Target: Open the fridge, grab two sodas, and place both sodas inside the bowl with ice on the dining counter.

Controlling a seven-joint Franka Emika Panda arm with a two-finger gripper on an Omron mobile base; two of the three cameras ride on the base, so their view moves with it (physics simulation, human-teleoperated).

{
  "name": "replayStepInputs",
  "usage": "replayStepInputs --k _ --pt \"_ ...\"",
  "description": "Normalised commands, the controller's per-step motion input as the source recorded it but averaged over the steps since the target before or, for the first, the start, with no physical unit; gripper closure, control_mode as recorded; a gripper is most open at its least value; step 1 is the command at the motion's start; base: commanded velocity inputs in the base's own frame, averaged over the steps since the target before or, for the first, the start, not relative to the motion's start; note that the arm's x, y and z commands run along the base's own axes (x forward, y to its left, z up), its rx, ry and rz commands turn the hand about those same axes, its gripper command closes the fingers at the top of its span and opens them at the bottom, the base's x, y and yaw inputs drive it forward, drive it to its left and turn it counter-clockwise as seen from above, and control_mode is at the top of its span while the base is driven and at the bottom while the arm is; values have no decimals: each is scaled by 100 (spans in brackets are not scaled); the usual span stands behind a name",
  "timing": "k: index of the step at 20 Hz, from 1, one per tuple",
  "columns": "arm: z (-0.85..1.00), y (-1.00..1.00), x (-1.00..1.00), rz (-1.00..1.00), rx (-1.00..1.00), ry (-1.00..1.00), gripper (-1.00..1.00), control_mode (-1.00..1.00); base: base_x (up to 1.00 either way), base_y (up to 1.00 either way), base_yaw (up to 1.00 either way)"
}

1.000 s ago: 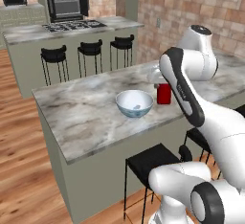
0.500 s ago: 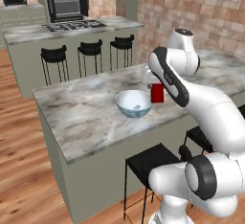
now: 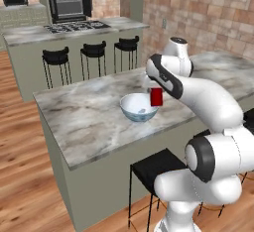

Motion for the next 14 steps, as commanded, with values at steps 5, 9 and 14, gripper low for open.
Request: replayStepInputs --k 5,9,14 --pt "-35 0 49 0 0 0 100 -100 0 0 0" --pt "-26 0 44 0 0 0 100 -100 0 0 0" --pt "-28 0 38 0 0 0 100 -100 0 0 0"
